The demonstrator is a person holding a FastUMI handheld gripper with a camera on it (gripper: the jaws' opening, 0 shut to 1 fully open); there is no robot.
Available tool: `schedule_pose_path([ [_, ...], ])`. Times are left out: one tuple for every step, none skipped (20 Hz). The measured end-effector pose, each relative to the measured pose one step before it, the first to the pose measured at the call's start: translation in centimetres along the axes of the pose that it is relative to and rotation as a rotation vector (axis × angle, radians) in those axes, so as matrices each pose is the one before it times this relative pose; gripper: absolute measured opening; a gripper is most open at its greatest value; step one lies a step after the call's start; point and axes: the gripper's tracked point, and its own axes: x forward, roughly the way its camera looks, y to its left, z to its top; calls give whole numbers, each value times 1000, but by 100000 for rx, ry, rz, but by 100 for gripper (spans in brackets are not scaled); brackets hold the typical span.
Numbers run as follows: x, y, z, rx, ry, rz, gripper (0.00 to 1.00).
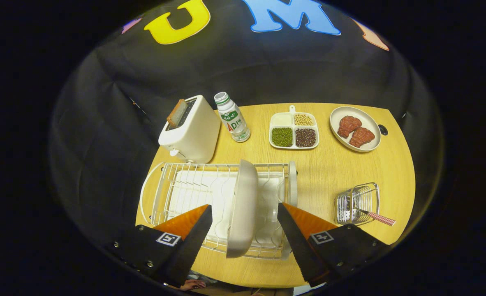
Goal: Take the plate from the dish rack, then take the spoon from the basket and place it into the plate.
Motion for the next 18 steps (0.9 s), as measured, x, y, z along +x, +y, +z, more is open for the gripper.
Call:
schedule_pose_path([
  [716,-118,-233,618,1849,-1576,99],
  [333,98,-328,1264,1598,-555,99],
  [575,-10,-289,259,2095,-1602,99],
  [561,-133,-364,-252,1630,-1525,99],
  [627,44,-306,-651,1464,-1324,99],
  [666,146,-477,-758,1457,-1572,99],
  [632,253,-308,-919,867,-776,99],
  [617,354,-613,-1194,1913,-1063,93],
  [1121,199,-800,-1589,2127,-1008,87],
  [-385,-891,-362,540,2223,-5701,71],
  [585,250,-103,64,-167,-942,54],
  [-144,-220,217,47,320,-2195,38],
  [-27,-569,-52,376,337,-2937,38],
  [-25,99,215,1714,140,-585,33],
  [-381,-43,45,40,422,-1140,32],
  [-111,102,-1,-562,-778,-1829,32],
  [-370,-64,214,-701,-1052,-2308,32],
  [-337,-79,9,-590,-766,-2556,32],
])
